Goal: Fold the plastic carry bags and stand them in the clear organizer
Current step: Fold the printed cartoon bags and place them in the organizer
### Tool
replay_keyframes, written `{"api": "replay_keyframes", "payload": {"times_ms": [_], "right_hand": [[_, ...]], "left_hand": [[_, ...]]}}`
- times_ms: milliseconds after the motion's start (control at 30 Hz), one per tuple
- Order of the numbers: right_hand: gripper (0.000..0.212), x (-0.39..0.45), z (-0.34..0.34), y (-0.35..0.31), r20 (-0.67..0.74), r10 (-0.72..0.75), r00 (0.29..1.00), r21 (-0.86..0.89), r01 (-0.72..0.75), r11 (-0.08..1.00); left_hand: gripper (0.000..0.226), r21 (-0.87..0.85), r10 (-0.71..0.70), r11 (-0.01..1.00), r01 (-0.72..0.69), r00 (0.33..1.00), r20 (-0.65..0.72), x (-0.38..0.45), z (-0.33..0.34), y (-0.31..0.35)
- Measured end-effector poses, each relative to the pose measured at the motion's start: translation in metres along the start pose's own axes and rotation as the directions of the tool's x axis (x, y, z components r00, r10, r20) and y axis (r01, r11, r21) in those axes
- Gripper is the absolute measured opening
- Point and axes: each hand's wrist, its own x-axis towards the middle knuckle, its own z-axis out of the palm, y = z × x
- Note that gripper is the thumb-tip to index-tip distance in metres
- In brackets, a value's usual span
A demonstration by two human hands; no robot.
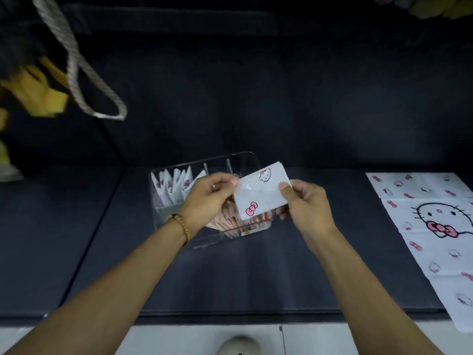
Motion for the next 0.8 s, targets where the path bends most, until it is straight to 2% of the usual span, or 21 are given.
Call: {"api": "replay_keyframes", "payload": {"times_ms": [33, 100, 167, 233, 267, 300, 333, 400, 500, 567, 633, 700, 733, 800], "right_hand": [[0.022, 0.006, 0.009, -0.002, -0.018, 0.003, 1.0, 0.009, -0.003, 1.0], [0.017, 0.016, 0.026, -0.004, -0.042, 0.011, 0.999, 0.047, -0.009, 0.999], [0.01, 0.024, 0.043, -0.004, -0.051, 0.025, 0.998, 0.088, -0.02, 0.996], [0.006, 0.03, 0.058, -0.003, -0.047, 0.035, 0.998, 0.093, -0.031, 0.995], [0.005, 0.033, 0.065, -0.003, -0.037, 0.037, 0.999, 0.088, -0.034, 0.996], [0.004, 0.035, 0.071, -0.003, -0.025, 0.037, 0.999, 0.074, -0.035, 0.997], [0.002, 0.037, 0.077, -0.004, -0.013, 0.032, 0.999, 0.052, -0.032, 0.998], [0.003, 0.043, 0.09, -0.006, 0.002, 0.006, 1.0, -0.04, -0.006, 0.999], [0.009, 0.052, 0.108, -0.013, -0.004, -0.096, 0.995, -0.283, 0.091, 0.955], [0.009, 0.057, 0.121, -0.02, 0.007, -0.198, 0.98, -0.482, 0.176, 0.858], [0.014, 0.06, 0.137, -0.028, 0.05, -0.265, 0.963, -0.656, 0.232, 0.718], [0.017, 0.062, 0.154, -0.032, 0.154, -0.221, 0.963, -0.777, 0.256, 0.575], [0.017, 0.063, 0.162, -0.031, 0.209, -0.166, 0.964, -0.797, 0.266, 0.542], [0.02, 0.064, 0.172, -0.029, 0.294, -0.033, 0.955, -0.749, 0.252, 0.612]], "left_hand": [[0.01, 0.039, 0.048, 0.998, -0.045, 0.995, -0.082, 0.003, -0.014, -0.005], [0.007, 0.258, 0.179, 0.96, -0.111, 0.95, -0.255, 0.01, -0.04, -0.017], [0.016, 0.55, 0.277, 0.834, -0.042, 0.894, -0.352, 0.018, -0.059, -0.032], [0.031, 0.801, 0.276, 0.592, 0.091, 0.911, -0.307, 0.025, -0.065, -0.046], [0.034, 0.873, 0.262, 0.473, 0.118, 0.927, -0.267, 0.028, -0.065, -0.052], [0.033, 0.905, 0.261, 0.405, 0.13, 0.932, -0.251, 0.031, -0.065, -0.056], [0.031, 0.911, 0.271, 0.386, 0.147, 0.926, -0.263, 0.034, -0.066, -0.058], [0.024, 0.889, 0.291, 0.417, 0.189, 0.899, -0.328, 0.038, -0.075, -0.057], [0.016, 0.803, 0.298, 0.559, 0.205, 0.854, -0.426, 0.036, -0.092, -0.054], [0.015, 0.736, 0.299, 0.648, 0.194, 0.824, -0.481, 0.032, -0.099, -0.05], [0.013, 0.695, 0.296, 0.693, 0.189, 0.805, -0.514, 0.028, -0.101, -0.047], [0.011, 0.689, 0.273, 0.697, 0.199, 0.815, -0.511, 0.026, -0.099, -0.045], [0.01, 0.698, 0.268, 0.688, 0.198, 0.824, -0.499, 0.023, -0.097, -0.046], [0.013, 0.727, 0.276, 0.665, 0.173, 0.847, -0.454, 0.019, -0.094, -0.05]]}}
